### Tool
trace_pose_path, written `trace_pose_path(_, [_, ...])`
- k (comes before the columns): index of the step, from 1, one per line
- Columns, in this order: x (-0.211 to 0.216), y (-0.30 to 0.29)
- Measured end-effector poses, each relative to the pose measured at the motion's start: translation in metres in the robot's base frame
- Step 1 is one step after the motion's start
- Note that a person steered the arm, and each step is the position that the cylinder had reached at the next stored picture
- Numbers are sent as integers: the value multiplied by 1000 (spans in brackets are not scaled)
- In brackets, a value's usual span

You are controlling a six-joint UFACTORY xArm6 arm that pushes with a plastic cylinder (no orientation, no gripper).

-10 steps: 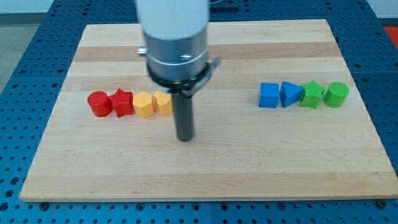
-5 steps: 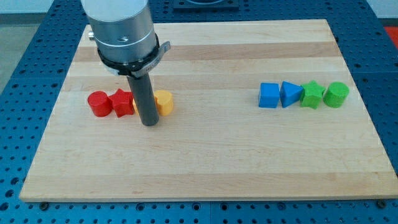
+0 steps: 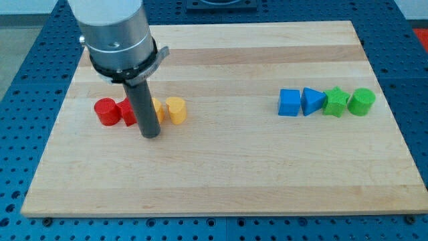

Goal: Place the yellow hexagon into the red star

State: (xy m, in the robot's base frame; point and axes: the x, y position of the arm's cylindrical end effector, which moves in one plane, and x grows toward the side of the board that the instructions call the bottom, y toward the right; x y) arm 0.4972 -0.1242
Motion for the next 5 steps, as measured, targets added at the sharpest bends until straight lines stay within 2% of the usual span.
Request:
trace_pose_path(1, [11, 38])
trace_pose_path(2, [-12, 109])
trace_pose_path(4, [-206, 154])
trace_pose_path(5, [-257, 231])
